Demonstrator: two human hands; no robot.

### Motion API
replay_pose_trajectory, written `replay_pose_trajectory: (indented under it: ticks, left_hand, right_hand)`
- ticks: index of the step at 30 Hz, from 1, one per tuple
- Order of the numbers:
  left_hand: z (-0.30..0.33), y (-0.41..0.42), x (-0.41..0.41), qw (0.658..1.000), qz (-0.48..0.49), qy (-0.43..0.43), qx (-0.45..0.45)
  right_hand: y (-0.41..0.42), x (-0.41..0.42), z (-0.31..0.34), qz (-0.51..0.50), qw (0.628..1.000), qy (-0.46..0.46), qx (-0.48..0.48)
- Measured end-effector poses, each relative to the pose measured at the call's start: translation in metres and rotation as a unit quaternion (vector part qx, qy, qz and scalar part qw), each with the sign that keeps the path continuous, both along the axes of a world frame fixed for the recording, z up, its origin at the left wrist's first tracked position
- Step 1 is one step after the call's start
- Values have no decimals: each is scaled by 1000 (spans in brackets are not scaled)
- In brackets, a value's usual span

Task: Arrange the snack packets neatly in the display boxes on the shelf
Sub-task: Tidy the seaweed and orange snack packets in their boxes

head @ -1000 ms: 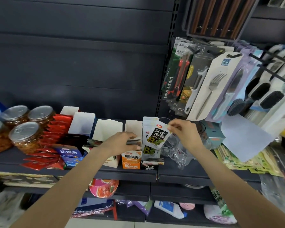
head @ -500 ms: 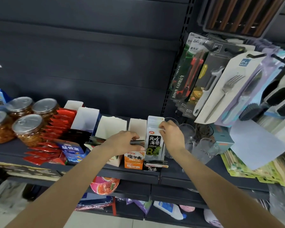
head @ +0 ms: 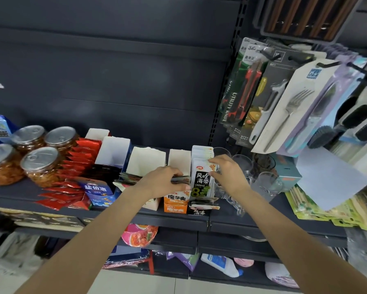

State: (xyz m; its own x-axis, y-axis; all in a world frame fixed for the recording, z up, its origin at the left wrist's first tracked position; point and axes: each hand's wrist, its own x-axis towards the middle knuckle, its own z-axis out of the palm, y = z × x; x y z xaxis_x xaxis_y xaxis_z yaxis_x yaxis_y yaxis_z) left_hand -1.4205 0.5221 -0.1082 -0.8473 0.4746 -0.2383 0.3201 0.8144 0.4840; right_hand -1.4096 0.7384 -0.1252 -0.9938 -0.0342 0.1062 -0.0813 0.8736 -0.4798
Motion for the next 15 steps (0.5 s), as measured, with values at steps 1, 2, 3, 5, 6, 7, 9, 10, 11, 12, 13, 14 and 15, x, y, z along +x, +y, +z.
replay_pose_trajectory:
  ticks: [1,2,3,5,6,7,9,10,11,12,13,14,15]
  left_hand:
    - [0,-1,1,1000,-1,-2,1]
    - [0,-2,3,1000,-3,-1,0]
    - [0,-2,4,1000,-4,1,0]
    - [-1,-3,5,1000,-2,8,2]
    - [-2,-3,6,1000,3,12,4]
    - [-3,-3,6,1000,9,16,7]
    - [-6,-2,7,999,29,17,27]
    - [-7,-3,8,999,37,17,35]
    - [-8,-2,9,998,40,19,38]
    - [-9,-2,9,998,41,20,39]
    - [-10,-3,9,998,41,20,41]
    - [-10,-3,9,998,42,19,43]
    - [-11,-3,9,998,41,19,45]
  right_hand:
    - [1,5,1,5,1000,3,-13]
    - [2,10,3,9,1000,4,-23]
    - [3,15,4,16,1000,1,-27]
    - [4,24,6,44,999,-18,-23]
    - [4,28,7,58,998,-31,-19]
    - [3,31,9,70,996,-44,-16]
    - [1,35,11,81,994,-66,-17]
    - [0,35,11,85,993,-76,-19]
    - [-1,35,12,90,992,-86,-17]
    - [-3,35,12,98,991,-95,-6]
    - [-5,35,11,105,989,-99,13]
    - [-7,35,11,109,988,-98,37]
    - [-9,35,11,107,988,-91,64]
